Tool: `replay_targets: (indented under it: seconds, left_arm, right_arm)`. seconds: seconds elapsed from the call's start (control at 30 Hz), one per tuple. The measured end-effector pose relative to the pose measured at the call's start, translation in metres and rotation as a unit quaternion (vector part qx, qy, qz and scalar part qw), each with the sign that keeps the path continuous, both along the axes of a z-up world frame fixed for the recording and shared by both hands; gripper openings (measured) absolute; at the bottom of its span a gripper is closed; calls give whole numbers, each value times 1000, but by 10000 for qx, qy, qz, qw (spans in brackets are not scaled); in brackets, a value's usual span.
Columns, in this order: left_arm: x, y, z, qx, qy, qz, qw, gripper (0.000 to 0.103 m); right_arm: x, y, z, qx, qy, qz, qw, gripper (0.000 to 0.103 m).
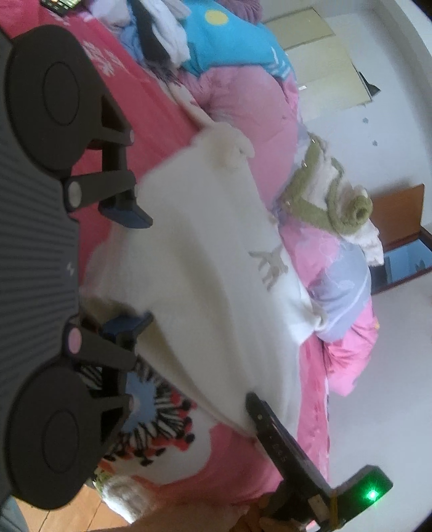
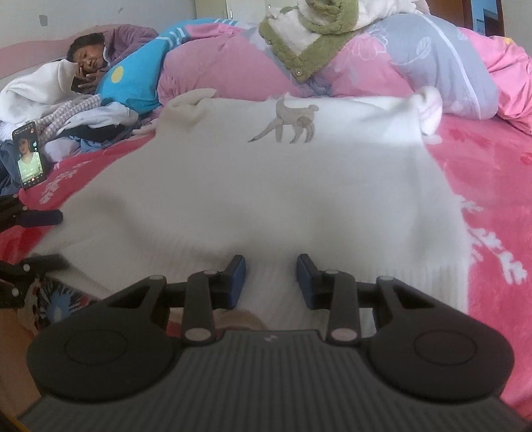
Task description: Fold clothes
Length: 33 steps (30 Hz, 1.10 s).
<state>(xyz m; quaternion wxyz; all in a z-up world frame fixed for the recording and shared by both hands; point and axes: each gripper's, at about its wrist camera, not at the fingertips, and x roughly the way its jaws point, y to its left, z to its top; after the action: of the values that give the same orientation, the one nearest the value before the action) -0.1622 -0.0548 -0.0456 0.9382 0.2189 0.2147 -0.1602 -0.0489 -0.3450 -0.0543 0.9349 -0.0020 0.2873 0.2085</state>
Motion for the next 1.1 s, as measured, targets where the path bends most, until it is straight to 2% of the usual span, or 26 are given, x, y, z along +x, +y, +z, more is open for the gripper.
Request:
replay_targets:
  seconds: [0.2,0.33,0.47,0.57,0.6,0.67,0.73,0.8,0.83,0.87,0.9,1.0,1.1]
  left_arm:
    - [-5,20,4,-382,337,180,9985,53]
    - [-7,39,11,-904,709,156,9933,54]
    - [-11,69,20,-1729,983,234,9798,56]
    - [-9,90,28,-2473,938,453,9633,57]
    - [-6,93,32,-2608,879,505,9601,55]
    - [3,88,38,-2654,716,531,9600,55]
    - [12,74,41,-2598,621,366,9630,53]
    - [19,54,39,-2469,628,73,9670,45]
    - [22,45,38,-2380,631,-56,9692,39]
    - [23,37,34,-2239,633,-150,9724,21]
    - [25,30,30,-2104,656,-225,9752,7]
    - [26,22,12,-1931,926,-254,9765,6]
    - [25,26,-1,-1963,1109,-229,9740,5]
  right_arm:
    - [-4,-4,0,101,-7,-18,9999,33]
    - [-3,-4,0,122,-14,-25,9999,33]
    - [-3,-4,0,140,-18,-24,9999,33]
    - [-3,-5,0,155,-16,-23,9999,34]
    - [-3,-5,0,157,-14,-24,9999,34]
    - [-3,-5,0,148,-8,-26,9999,34]
    - [-3,-3,1,113,1,-26,9999,34]
    - [-3,0,4,-6,25,-23,10000,34]
    - [-3,2,6,-84,41,-22,10000,34]
    - [-3,4,8,-162,57,-20,9999,35]
    - [-4,6,12,-232,75,-34,9997,36]
    - [-8,13,30,-310,34,-84,9995,37]
    - [-6,27,54,-66,-99,177,9998,37]
